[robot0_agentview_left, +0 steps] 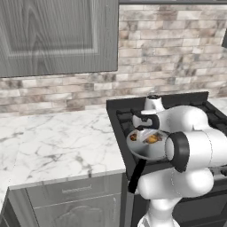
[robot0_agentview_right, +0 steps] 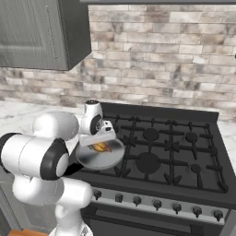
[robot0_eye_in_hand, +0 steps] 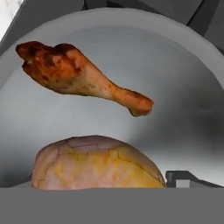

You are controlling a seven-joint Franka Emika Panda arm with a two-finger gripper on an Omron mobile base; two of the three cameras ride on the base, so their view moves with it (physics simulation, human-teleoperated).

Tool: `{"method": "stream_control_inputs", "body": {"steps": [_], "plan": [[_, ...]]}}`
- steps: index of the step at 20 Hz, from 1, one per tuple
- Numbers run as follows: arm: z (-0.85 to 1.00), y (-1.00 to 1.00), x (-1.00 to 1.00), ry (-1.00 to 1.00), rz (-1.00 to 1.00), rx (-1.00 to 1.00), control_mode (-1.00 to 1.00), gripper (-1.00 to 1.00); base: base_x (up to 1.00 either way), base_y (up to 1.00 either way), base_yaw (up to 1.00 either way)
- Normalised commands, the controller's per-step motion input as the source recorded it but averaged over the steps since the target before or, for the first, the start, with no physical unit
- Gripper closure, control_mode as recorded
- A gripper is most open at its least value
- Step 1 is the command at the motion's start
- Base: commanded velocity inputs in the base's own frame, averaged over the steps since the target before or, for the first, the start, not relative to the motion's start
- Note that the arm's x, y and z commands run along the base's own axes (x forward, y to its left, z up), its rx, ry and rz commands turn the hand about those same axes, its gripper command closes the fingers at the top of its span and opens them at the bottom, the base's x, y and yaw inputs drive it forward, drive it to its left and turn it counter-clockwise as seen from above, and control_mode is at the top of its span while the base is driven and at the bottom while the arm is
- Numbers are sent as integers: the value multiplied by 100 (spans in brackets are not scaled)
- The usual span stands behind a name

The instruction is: Take the chicken drumsticks from the pan and place one on each plate on the dining counter.

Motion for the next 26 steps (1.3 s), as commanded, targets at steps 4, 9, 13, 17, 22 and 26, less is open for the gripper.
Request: {"method": "stream_control_inputs", "body": {"steps": [4, 9, 13, 17, 22, 26], "plan": [[64, 0, -40, 0, 0, 0, -100, 100, 0, 0, 0], [50, 0, -47, 1, 0, 0, -100, 100, 0, 0, 0], [24, -1, -50, 0, 0, 0, -100, 100, 0, 0, 0], [2, -2, -9, 0, -2, 0, -100, 100, 0, 0, 0], [0, 0, 0, 0, 0, 0, 100, 100, -17, 0, 0], [0, 0, 0, 0, 0, 0, 100, 100, -83, -6, -2]]}}
